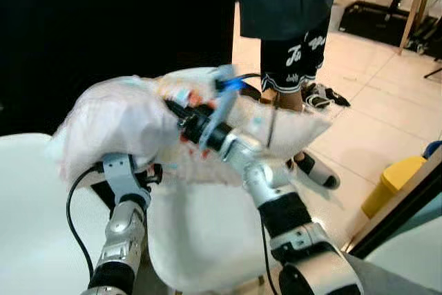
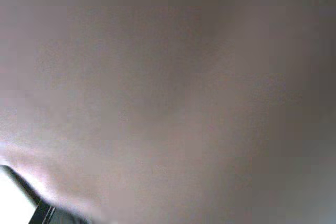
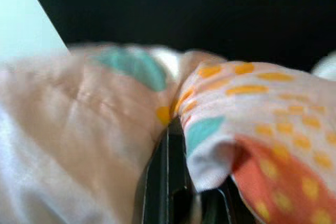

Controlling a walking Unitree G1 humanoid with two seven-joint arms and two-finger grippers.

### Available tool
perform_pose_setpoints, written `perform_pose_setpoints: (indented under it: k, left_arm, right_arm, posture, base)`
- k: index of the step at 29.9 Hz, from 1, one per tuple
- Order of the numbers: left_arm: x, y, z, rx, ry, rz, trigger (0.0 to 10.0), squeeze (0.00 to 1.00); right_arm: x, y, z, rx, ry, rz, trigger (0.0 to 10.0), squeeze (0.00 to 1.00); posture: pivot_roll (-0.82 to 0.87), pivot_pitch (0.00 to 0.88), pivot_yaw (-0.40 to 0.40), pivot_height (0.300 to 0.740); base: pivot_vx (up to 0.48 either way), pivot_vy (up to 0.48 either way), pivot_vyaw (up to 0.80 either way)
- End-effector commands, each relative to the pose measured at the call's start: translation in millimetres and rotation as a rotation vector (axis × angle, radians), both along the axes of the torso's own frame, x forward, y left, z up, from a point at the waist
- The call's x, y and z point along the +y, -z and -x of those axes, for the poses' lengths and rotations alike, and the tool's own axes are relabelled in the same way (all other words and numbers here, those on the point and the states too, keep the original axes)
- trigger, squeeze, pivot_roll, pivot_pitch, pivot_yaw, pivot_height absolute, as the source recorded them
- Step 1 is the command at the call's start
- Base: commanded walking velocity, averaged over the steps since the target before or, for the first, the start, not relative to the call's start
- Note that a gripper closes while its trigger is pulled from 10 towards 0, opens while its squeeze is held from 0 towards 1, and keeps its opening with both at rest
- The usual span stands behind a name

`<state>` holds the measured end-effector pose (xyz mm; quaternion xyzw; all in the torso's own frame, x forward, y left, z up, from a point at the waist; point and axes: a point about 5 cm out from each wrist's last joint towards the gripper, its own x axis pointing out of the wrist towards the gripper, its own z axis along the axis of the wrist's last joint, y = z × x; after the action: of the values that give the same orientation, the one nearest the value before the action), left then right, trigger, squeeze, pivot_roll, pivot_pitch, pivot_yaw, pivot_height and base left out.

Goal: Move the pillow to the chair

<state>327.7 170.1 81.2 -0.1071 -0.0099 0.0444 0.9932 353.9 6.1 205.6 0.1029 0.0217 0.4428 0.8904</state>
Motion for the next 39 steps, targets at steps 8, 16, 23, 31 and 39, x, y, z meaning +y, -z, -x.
perform_pose_setpoints:
  k: [8,16,23,31,39]
  left_arm:
    - [-1.1,-2,1.8,-0.008,-0.003,-0.005,10.0,0.00]
    - [-2.3,-3,0.9,-0.002,0.003,-0.004,10.0,0.00]
    - [-3.5,-5,0.0,-0.003,0.009,0.000,10.0,0.00]
    - [-4.2,1,1.9,0.032,0.017,-0.007,10.0,0.00]
    - [-2.9,8,5.1,0.062,0.019,-0.017,10.0,0.00]
  right_arm:
    - [-2.2,38,-2.2,0.111,0.089,0.186,10.0,0.00]
    - [-24.0,62,-12.5,0.186,0.270,0.332,10.0,0.00]
    - [-46.5,87,-13.1,0.263,0.351,0.487,10.0,0.00]
    - [-61.9,99,-13.9,0.305,0.391,0.530,10.0,0.00]
    - [-64.7,111,-9.7,0.338,0.393,0.573,10.0,0.00]
  posture:
    - [-0.02,0.072,0.004,0.718]
    - [-0.02,0.083,0.008,0.693]
    - [-0.02,0.088,0.011,0.673]
    - [-0.02,0.089,0.014,0.643]
    - [-0.02,0.091,0.014,0.603]
  base:
    - [0.000,0.000,0.00]
    - [0.000,0.000,0.00]
    - [0.000,0.000,0.00]
    - [0.000,0.000,0.00]
    - [0.000,0.000,0.00]
